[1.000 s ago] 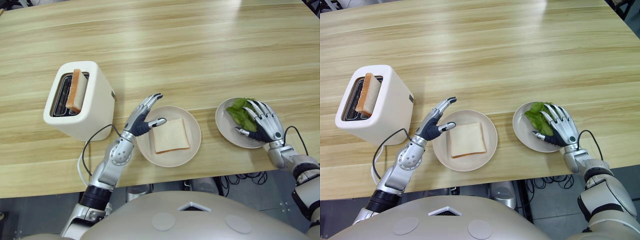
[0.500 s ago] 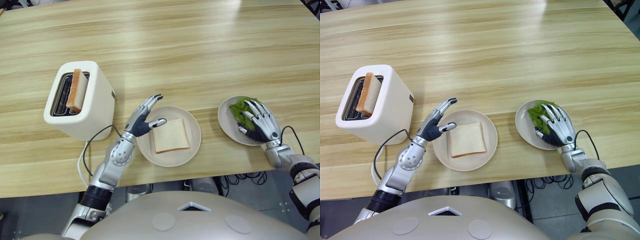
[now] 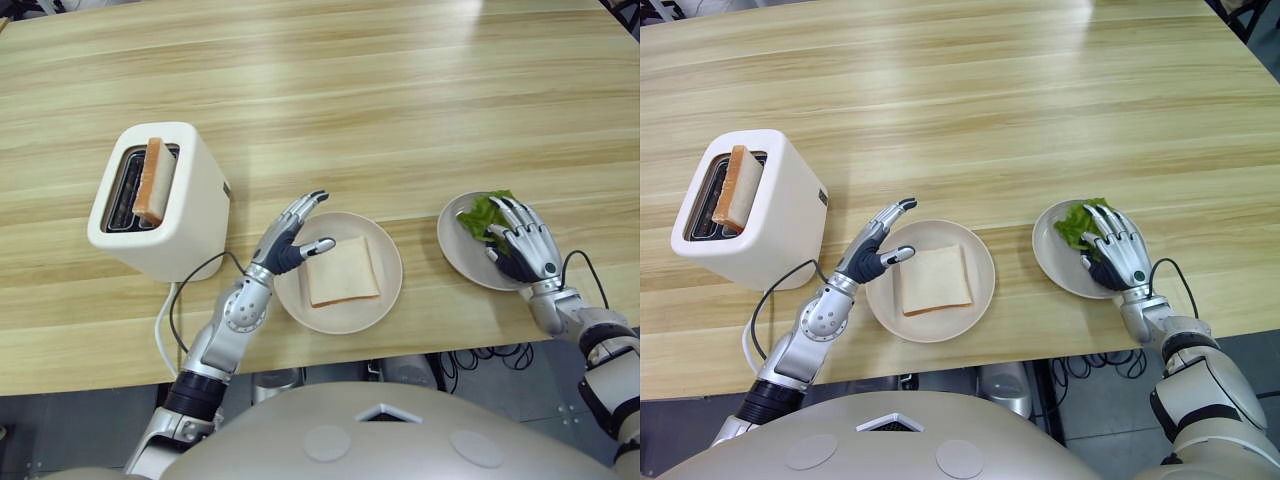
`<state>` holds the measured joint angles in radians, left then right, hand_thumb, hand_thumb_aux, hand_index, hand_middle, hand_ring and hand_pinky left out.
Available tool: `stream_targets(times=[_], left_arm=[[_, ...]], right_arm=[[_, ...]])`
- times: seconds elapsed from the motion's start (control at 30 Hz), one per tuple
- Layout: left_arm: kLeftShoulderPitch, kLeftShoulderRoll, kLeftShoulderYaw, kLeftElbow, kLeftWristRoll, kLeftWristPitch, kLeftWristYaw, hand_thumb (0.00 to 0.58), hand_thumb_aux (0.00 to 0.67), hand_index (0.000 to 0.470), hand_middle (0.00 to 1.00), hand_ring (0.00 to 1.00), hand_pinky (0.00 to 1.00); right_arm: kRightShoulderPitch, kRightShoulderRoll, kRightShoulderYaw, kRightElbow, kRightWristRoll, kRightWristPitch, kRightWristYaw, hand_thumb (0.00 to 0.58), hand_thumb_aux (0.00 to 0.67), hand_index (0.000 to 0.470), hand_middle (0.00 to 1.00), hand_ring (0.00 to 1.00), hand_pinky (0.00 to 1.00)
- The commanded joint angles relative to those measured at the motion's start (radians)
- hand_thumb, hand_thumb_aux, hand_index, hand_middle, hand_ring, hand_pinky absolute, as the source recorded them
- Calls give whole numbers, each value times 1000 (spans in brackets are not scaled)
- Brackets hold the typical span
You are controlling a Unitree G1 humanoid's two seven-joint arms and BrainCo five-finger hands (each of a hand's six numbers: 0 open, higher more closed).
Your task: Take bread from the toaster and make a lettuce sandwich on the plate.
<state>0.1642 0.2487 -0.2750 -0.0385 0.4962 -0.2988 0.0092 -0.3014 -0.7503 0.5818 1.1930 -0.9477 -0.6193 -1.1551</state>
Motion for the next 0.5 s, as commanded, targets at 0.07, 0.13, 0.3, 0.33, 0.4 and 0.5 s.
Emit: stream_targets(times=[0.07, 0.13, 0.3, 0.33, 0.4, 0.5], left_arm=[[-10, -2, 2, 24, -10, -1, 4, 0, 0, 0, 0, 0, 0], [-9, -3, 10, 11, -25, -1, 0, 0, 0, 0, 0, 0, 0], [-19, -2, 18, 6, -59, -1, -15, 0, 0, 0, 0, 0, 0], [-20, 0, 20, 7, -65, -2, -17, 0, 0, 0, 0, 0, 0], [-19, 4, 27, 6, -72, -1, -18, 0, 0, 0, 0, 0, 0], [-29, 10, 28, 20, -76, 4, -21, 0, 0, 0, 0, 0, 0]], right_arm=[[-7, -18, -4, -18, 15, -29, 0, 580, 670, 460, 1000, 1000, 1000], [-17, -36, -33, -33, 48, -61, 16, 580, 670, 460, 1000, 1000, 1000], [-44, -77, -126, -132, 163, -162, 108, 580, 670, 460, 1000, 1000, 1000], [-43, -87, -145, -177, 176, -171, 123, 580, 670, 460, 1000, 1000, 1000], [-44, -95, -181, -275, 210, -193, 178, 580, 670, 460, 1000, 1000, 1000], [-37, -85, -206, -400, 227, -200, 264, 580, 670, 460, 1000, 1000, 1000]])
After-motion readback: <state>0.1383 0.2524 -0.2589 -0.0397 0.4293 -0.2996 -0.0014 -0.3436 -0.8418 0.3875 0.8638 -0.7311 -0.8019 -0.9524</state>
